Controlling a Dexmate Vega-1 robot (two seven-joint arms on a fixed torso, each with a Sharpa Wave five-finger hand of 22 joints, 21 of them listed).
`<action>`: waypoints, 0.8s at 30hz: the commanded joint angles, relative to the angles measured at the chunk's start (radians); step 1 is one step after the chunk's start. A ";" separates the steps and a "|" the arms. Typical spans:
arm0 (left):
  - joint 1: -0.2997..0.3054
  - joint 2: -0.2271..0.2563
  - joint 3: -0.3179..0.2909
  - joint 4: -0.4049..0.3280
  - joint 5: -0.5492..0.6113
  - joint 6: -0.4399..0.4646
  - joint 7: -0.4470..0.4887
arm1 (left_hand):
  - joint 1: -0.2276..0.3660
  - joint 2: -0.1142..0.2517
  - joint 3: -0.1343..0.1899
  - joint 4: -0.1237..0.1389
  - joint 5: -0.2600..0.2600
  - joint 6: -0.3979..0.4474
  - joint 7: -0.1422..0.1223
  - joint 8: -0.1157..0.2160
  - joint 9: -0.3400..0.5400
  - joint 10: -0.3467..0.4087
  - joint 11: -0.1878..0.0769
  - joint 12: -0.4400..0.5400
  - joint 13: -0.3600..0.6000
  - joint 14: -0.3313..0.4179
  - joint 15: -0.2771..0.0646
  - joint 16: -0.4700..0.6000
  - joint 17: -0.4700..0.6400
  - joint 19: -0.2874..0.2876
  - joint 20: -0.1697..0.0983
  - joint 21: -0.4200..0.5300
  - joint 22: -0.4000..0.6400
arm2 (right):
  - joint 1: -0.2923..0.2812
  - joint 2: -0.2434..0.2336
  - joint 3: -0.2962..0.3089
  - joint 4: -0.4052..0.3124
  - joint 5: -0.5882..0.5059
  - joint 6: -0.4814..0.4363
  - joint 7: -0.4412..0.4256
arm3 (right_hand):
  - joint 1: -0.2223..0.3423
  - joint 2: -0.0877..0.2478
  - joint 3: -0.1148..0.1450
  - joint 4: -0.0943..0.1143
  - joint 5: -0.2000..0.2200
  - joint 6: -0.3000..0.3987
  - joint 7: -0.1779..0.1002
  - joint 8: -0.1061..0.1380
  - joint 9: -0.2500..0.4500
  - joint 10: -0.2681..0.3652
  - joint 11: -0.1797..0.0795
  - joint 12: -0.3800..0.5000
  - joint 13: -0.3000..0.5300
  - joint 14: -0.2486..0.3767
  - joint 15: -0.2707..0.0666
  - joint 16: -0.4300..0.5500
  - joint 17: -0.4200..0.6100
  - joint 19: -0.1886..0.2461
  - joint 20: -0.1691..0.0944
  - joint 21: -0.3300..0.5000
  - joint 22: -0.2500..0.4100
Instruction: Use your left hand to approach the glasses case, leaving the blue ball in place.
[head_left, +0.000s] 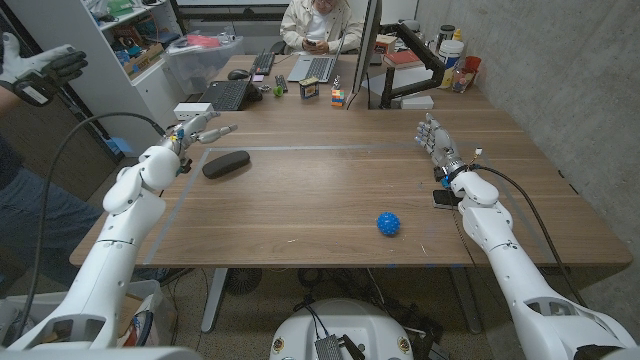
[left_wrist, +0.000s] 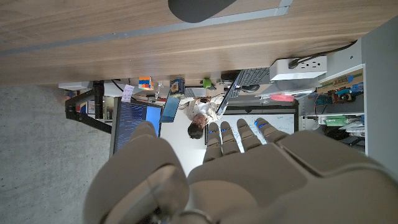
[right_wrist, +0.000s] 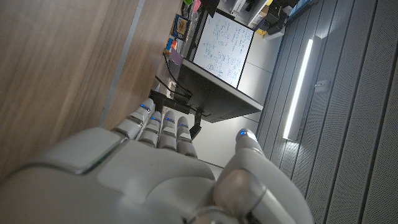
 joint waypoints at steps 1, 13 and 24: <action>0.001 0.025 0.036 -0.003 0.089 0.024 0.048 | 0.016 0.004 0.004 -0.007 0.004 0.012 -0.007 0.006 0.002 0.013 -0.005 0.004 0.003 0.008 -0.007 0.006 0.006 -0.001 0.004 0.007 0.005 | 0.000 -0.005 0.003 0.000 0.003 -0.001 0.005 | 0.002 0.005 -0.002 0.001 0.004 0.004 -0.005 0.004 0.003 0.002 -0.004 -0.001 0.002 0.011 0.001 0.006 0.002 0.004 0.004 0.003 0.004; -0.012 0.037 0.052 0.031 0.110 0.038 0.069 | 0.028 0.008 0.004 -0.012 0.008 0.032 -0.018 0.010 0.002 0.039 -0.027 0.011 0.004 0.031 -0.008 0.011 0.007 0.017 0.024 0.014 0.007 | 0.011 -0.004 0.001 0.015 0.000 -0.001 0.010 | 0.001 0.006 -0.003 0.001 0.004 0.004 -0.006 0.004 0.003 0.003 -0.003 -0.001 0.002 0.011 0.002 0.005 0.002 0.004 0.004 0.002 0.004; -0.044 0.041 0.063 0.083 0.091 0.041 0.061 | 0.032 0.009 0.003 -0.014 0.010 0.042 -0.029 0.011 0.003 0.048 -0.038 0.013 0.005 0.040 -0.008 0.012 0.009 0.028 0.036 0.018 0.008 | 0.012 -0.003 0.002 0.014 -0.005 -0.007 0.007 | 0.001 0.006 -0.004 0.001 0.004 0.004 -0.007 0.004 0.003 0.006 -0.007 0.000 0.002 0.014 0.000 0.005 0.002 0.004 0.005 0.001 0.004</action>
